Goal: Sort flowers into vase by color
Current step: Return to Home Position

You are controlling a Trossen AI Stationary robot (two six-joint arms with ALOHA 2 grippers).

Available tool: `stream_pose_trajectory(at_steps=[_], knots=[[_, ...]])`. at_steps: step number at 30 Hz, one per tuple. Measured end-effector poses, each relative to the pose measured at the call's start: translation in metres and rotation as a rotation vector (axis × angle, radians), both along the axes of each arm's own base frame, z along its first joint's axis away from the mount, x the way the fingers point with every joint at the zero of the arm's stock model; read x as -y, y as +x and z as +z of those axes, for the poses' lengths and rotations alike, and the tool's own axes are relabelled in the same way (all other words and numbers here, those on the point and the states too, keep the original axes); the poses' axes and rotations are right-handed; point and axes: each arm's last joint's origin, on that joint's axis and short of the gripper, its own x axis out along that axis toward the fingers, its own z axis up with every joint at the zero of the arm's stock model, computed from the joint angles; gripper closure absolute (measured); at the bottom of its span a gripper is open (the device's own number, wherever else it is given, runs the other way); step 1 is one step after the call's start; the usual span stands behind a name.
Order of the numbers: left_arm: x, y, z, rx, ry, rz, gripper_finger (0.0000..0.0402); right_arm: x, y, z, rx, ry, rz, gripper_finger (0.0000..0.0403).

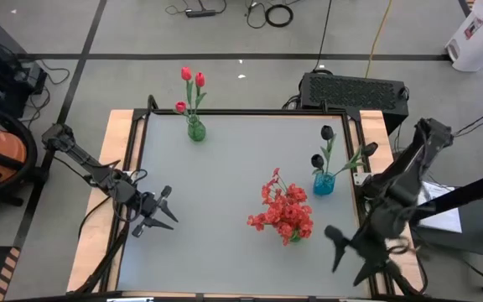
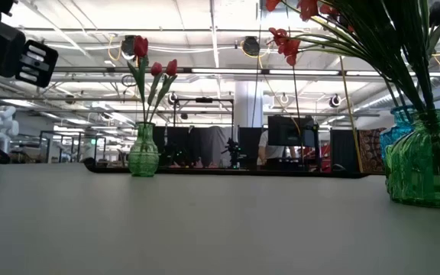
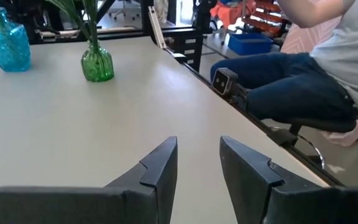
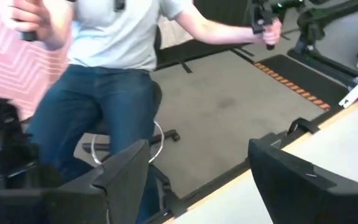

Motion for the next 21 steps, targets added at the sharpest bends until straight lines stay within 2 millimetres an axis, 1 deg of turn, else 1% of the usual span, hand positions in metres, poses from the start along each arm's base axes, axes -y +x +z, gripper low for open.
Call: stream_pose_trajectory(at_steps=[3, 6, 12, 16, 21], knots=[[0.000, 0.000, 0.000, 0.011, 0.011, -0.002, 0.0274, 0.017, -0.014, 0.009, 0.006, -0.004, -0.002, 0.0135], [0.000, 0.000, 0.001, 0.018, 0.015, 0.000, 0.0274, 0.034, -0.026, 0.014, 0.013, -0.023, -0.067, 0.0135], [0.000, 0.000, 0.001, 0.018, 0.014, 0.000, 0.0274, 0.063, -0.049, 0.017, 0.014, -0.049, -0.103, 0.0135], [0.000, 0.000, 0.001, 0.019, 0.016, 0.005, 0.0274, 0.083, -0.065, 0.003, 0.028, -0.025, -0.107, 0.0135], [0.000, 0.000, 0.001, 0.028, 0.018, 0.010, 0.0274, 0.106, -0.084, -0.028, 0.060, 0.072, -0.118, 0.0135]])
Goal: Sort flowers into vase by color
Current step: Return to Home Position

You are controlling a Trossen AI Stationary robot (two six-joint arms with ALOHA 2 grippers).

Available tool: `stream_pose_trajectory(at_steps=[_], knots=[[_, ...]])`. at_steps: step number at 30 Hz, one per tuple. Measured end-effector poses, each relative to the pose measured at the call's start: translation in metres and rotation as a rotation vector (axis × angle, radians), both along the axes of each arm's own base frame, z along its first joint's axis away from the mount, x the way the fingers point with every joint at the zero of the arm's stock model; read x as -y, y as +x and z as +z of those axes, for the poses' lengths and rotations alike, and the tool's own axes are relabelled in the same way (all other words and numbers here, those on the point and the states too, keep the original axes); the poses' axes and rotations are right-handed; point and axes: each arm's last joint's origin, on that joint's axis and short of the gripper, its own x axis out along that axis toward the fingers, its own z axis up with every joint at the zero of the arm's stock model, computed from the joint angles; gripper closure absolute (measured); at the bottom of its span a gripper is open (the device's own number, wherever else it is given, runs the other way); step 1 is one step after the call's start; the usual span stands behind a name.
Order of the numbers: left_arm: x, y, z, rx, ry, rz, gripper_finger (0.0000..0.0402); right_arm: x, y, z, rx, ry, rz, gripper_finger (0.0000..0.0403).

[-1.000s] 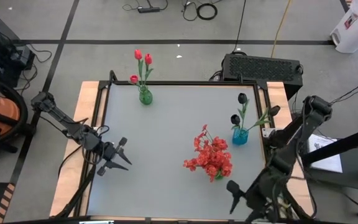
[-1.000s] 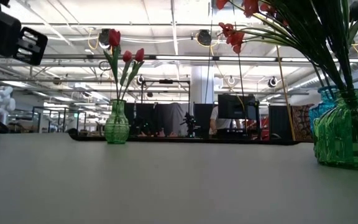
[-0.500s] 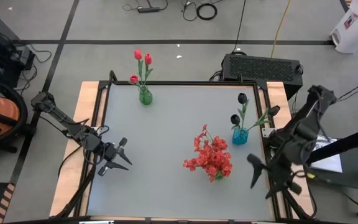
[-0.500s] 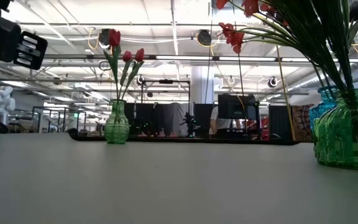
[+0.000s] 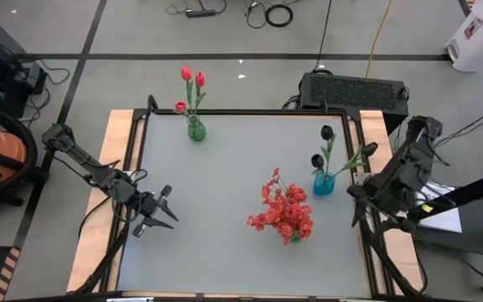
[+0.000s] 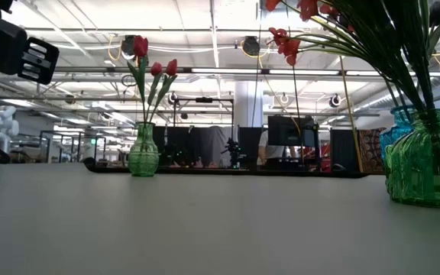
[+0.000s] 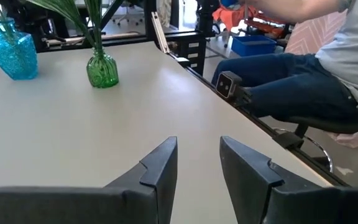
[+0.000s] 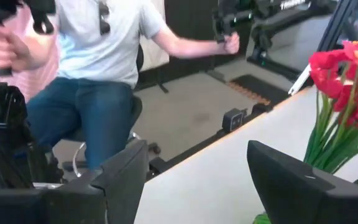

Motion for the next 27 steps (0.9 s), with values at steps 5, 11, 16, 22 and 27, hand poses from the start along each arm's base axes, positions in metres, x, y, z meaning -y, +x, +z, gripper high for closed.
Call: stream_pose_trajectory(at_steps=[5, 11, 16, 22, 27], knots=[[0.000, 0.000, 0.001, 0.011, -0.004, -0.001, 0.0274, 0.012, -0.010, -0.028, 0.091, 0.068, 0.006, 0.0135], [-0.003, -0.004, 0.009, 0.110, 0.010, -0.012, 0.0274, 0.013, -0.010, -0.063, 0.121, 0.104, 0.006, 0.0135], [-0.006, -0.009, 0.012, 0.144, 0.016, -0.015, 0.0274, 0.010, -0.007, -0.090, 0.083, 0.109, -0.028, 0.0135], [-0.012, -0.016, 0.015, 0.183, 0.010, -0.016, 0.0274, 0.008, -0.005, -0.101, 0.076, 0.115, -0.049, 0.0135], [-0.017, -0.024, 0.016, 0.212, 0.007, -0.016, 0.0274, 0.008, -0.005, -0.101, 0.076, 0.113, -0.050, 0.0135]])
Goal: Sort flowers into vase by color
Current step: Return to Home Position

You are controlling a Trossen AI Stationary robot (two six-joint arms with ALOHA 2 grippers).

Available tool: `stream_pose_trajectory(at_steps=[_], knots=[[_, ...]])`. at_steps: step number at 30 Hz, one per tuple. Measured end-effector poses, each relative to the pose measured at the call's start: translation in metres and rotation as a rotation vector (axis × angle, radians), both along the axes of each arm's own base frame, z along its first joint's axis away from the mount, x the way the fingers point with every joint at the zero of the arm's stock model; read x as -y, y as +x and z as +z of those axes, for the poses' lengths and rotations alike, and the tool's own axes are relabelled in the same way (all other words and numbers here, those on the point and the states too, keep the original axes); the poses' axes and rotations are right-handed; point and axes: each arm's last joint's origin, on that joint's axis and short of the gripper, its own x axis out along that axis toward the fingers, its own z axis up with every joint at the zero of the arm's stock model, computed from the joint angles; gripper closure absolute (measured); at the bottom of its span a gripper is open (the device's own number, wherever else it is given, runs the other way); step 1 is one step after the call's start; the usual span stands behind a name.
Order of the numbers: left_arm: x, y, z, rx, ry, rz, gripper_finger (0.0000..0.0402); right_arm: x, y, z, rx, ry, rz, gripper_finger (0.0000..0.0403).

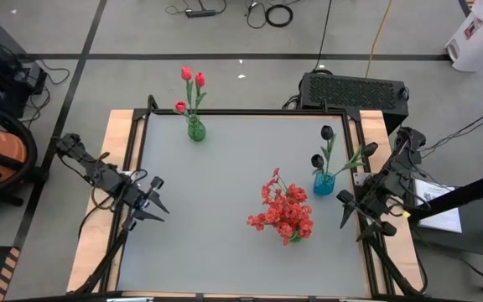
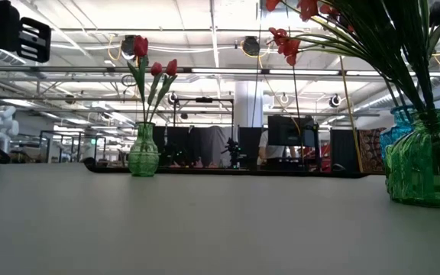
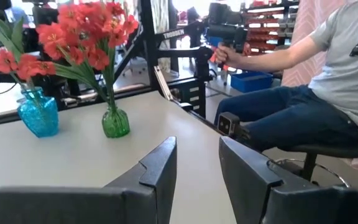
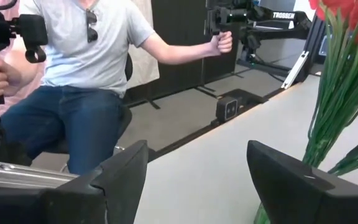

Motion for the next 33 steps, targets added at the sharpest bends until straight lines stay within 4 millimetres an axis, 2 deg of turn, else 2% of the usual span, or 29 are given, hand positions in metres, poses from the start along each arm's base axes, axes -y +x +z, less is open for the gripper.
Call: stream_pose_trajectory(at_steps=[5, 9, 18, 25, 33], knots=[[-0.0055, -0.0049, -0.0014, 0.005, 0.002, 0.054, 0.0274, 0.0004, 0.0001, -0.0020, 0.011, -0.037, -0.007, 0.0135], [-0.0072, -0.0041, -0.0026, -0.005, 0.012, 0.116, 0.0274, 0.0023, 0.0015, -0.0041, 0.007, -0.064, -0.084, 0.0135], [-0.0084, -0.0036, -0.0031, -0.001, 0.033, 0.159, 0.0274, 0.0057, 0.0041, -0.0055, 0.020, -0.099, -0.226, 0.0135], [-0.0085, -0.0037, -0.0057, -0.021, 0.052, 0.163, 0.0274, 0.0064, 0.0040, -0.0080, -0.025, -0.090, -0.244, 0.0135], [-0.0086, -0.0038, -0.0068, -0.029, 0.059, 0.162, 0.0274, 0.0100, 0.0059, -0.0100, -0.013, -0.127, -0.378, 0.0135]])
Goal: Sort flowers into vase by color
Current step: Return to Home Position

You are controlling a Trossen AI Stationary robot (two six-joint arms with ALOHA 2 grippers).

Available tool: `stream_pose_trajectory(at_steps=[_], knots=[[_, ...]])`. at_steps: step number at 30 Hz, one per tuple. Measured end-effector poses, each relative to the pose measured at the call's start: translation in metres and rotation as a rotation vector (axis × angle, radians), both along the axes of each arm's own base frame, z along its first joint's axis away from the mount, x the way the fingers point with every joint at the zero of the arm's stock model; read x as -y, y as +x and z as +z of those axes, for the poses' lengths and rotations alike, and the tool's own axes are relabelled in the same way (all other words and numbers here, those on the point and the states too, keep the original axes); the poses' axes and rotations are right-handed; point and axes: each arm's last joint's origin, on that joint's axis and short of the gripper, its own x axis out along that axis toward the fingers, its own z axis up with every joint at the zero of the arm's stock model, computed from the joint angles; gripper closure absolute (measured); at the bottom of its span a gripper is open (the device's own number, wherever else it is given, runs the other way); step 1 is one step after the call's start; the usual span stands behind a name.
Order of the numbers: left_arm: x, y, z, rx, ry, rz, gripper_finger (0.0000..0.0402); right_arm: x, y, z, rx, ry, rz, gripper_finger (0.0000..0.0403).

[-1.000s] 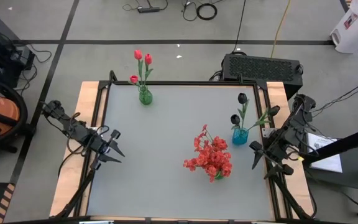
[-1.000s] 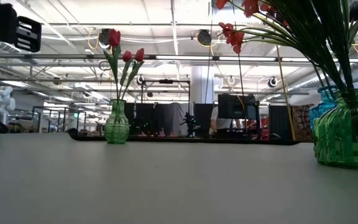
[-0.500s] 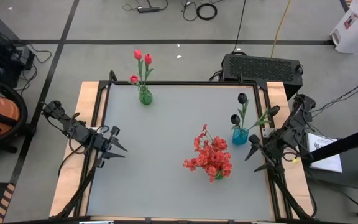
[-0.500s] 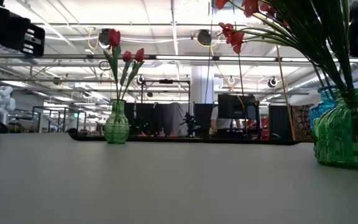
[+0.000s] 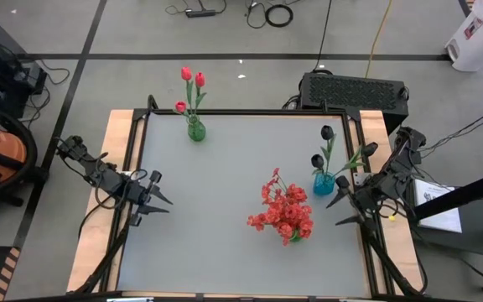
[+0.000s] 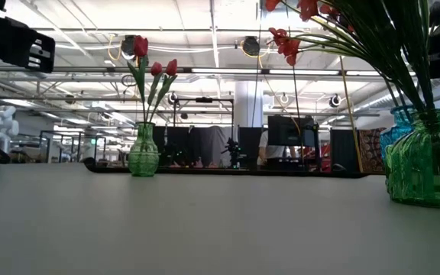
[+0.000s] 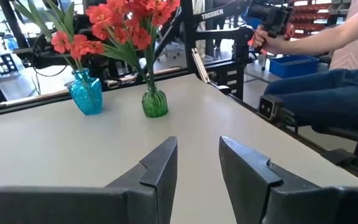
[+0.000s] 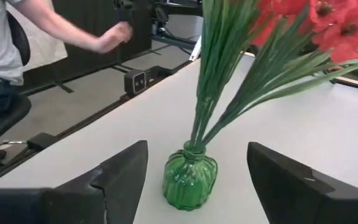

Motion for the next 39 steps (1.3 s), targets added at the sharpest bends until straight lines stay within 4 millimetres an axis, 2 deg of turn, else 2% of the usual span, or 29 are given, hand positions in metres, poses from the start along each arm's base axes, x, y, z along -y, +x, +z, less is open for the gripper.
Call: stream_pose_trajectory(at_steps=[12, 39], knots=[[0.0001, 0.0000, 0.0000, 0.000, 0.000, -0.002, 0.0274, 0.0003, 0.0000, -0.0005, -0.041, 0.069, -0.027, 0.0135], [0.0001, 0.0000, 0.0000, 0.000, 0.000, -0.003, 0.0274, 0.0002, 0.0000, -0.0005, -0.034, 0.055, -0.021, 0.0135]])
